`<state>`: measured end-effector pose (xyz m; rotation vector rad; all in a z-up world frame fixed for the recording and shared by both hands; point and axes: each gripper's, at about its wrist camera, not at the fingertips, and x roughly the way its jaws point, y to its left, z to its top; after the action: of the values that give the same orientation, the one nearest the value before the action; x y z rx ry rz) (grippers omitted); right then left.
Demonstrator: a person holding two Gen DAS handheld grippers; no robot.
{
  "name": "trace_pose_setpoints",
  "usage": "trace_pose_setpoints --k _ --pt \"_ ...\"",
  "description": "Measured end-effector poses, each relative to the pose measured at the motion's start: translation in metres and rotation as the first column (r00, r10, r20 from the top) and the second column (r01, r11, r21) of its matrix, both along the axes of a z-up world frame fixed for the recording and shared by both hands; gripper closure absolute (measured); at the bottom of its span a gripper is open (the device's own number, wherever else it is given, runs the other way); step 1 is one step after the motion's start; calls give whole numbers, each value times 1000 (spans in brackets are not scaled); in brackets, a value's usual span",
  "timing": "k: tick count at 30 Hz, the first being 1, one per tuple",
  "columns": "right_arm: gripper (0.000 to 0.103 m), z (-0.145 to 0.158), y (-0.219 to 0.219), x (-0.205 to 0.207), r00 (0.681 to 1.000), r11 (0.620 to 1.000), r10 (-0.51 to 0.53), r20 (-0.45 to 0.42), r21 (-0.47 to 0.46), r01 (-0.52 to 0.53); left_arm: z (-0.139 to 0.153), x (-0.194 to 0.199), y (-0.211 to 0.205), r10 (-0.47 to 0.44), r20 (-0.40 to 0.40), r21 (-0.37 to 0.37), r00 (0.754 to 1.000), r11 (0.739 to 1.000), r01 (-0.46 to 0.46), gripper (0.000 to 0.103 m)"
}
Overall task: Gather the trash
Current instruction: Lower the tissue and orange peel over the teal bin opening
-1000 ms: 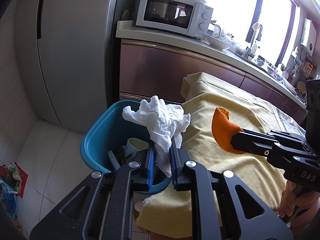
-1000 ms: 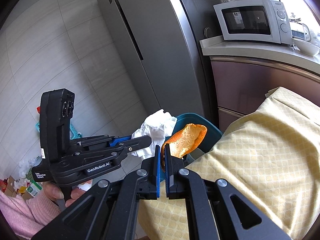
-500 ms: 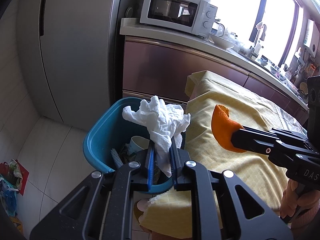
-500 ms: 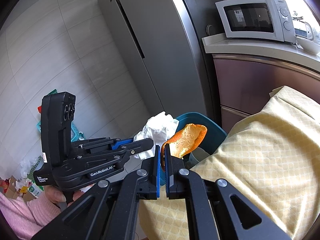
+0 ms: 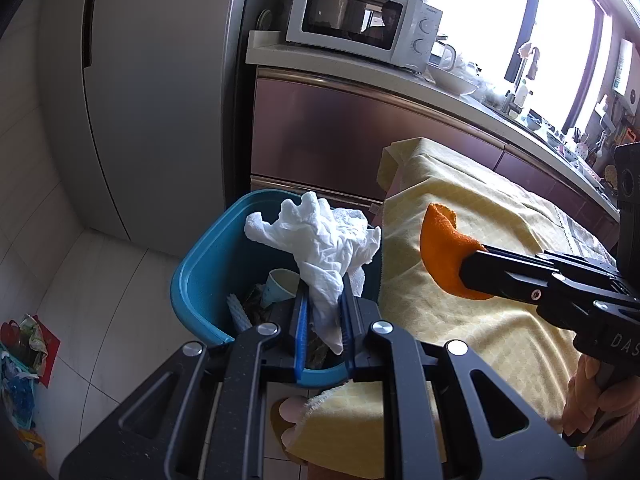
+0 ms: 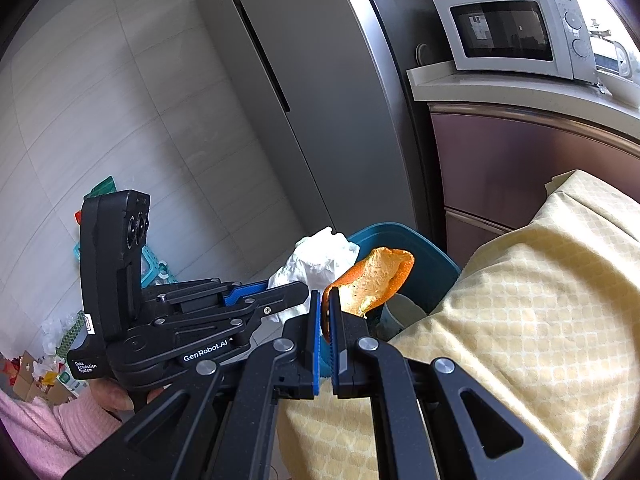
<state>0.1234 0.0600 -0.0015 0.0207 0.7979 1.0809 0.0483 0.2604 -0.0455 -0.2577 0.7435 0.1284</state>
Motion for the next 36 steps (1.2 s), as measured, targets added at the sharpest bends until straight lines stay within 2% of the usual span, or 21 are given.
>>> trace_pose_setpoints --k 36 --pt "100 -13 14 11 999 1000 7 -41 -22 -8 -14 12 8 21 -28 -13 999 1000 -22 89"
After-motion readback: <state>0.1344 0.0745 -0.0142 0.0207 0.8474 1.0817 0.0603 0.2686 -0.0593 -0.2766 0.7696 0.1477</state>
